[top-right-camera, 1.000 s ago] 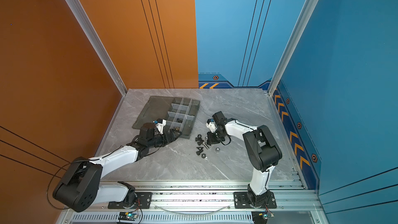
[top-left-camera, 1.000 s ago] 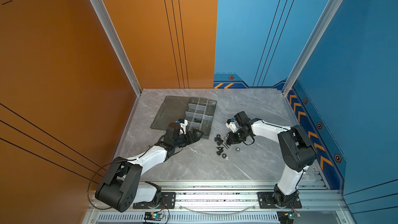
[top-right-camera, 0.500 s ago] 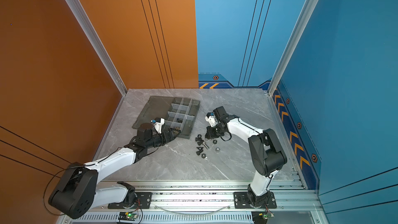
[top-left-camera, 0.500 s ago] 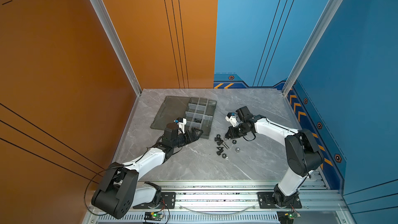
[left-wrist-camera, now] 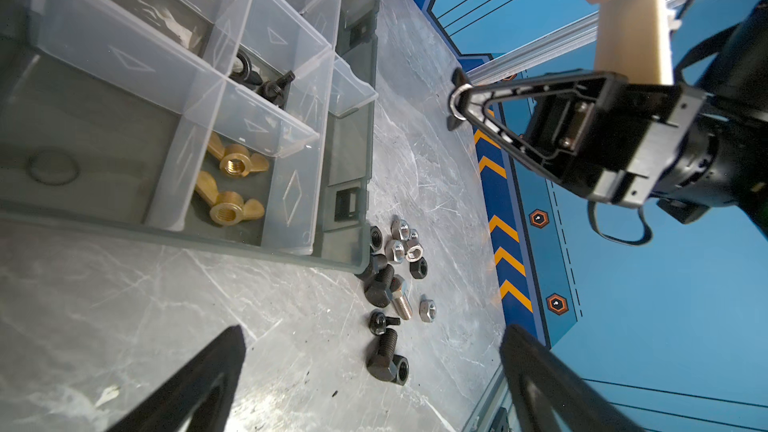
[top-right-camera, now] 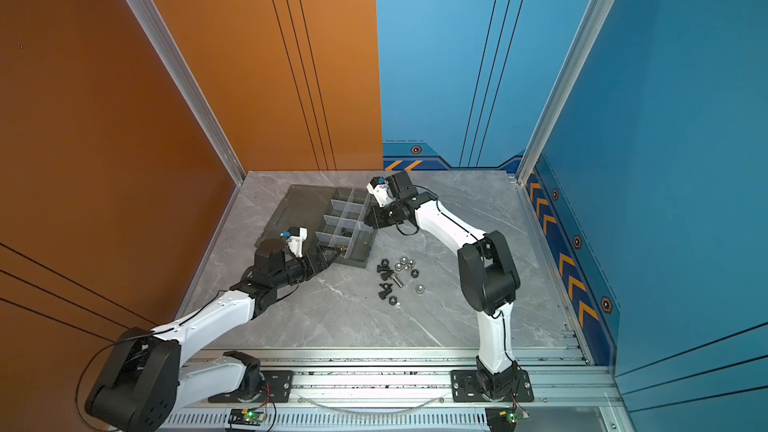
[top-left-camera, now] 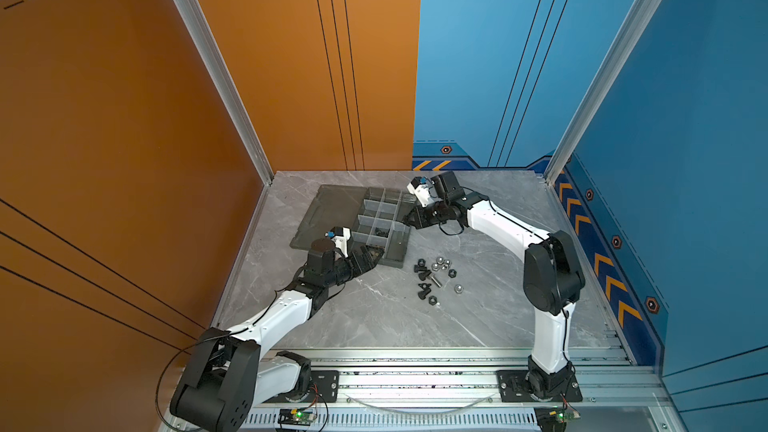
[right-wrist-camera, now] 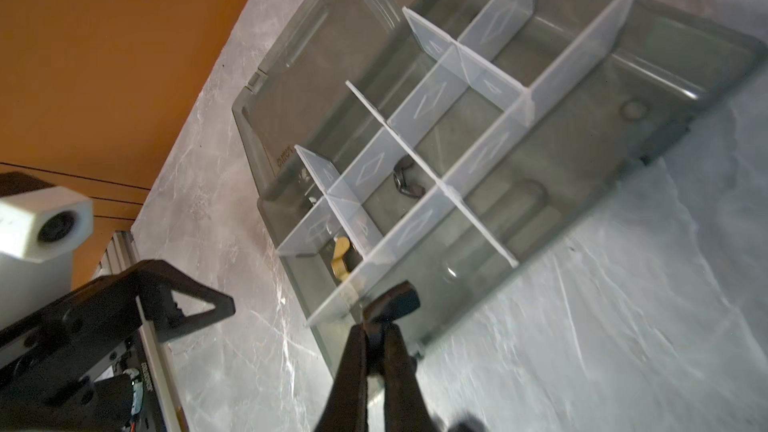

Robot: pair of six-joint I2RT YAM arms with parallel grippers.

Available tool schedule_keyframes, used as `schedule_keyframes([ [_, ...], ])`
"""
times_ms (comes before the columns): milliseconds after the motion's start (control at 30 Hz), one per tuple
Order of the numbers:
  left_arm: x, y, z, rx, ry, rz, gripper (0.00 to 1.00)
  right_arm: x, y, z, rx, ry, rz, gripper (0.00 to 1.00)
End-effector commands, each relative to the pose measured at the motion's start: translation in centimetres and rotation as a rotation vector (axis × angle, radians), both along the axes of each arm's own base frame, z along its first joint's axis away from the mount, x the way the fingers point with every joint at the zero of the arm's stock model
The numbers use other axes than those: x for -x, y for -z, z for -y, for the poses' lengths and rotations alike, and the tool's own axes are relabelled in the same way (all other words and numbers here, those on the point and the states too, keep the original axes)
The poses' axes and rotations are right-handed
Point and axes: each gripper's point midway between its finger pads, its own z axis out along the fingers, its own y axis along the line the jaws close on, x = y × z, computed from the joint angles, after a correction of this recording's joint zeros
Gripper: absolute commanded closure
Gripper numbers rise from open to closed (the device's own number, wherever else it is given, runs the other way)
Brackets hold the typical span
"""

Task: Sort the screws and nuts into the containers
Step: 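Lift the black wing nut with the right gripper over the wing-nut compartment, then open the right gripper to drop the black wing nut into the compartment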

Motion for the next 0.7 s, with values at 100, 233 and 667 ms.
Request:
schedule_keyframes([
  [100, 0.8, 0.1, -1.0, -0.016, -0.011, -0.01, 0.03, -2.5, 0.7, -3.7, -0.028, -0.003, -0.003, 1.0],
  [233, 1.0, 0.1, -1.4, -0.019, -0.017, -0.012, 0.02, -3.2, 1.7, -5.2, -0.031, 0.001, -0.005, 1.0],
  [667, 1.1, 0.3, -1.7, -0.02, -0.025, -0.019, 0.02, -3.6, 5.8, -6.7, 0.031, 0.008, -0.038, 1.0],
])
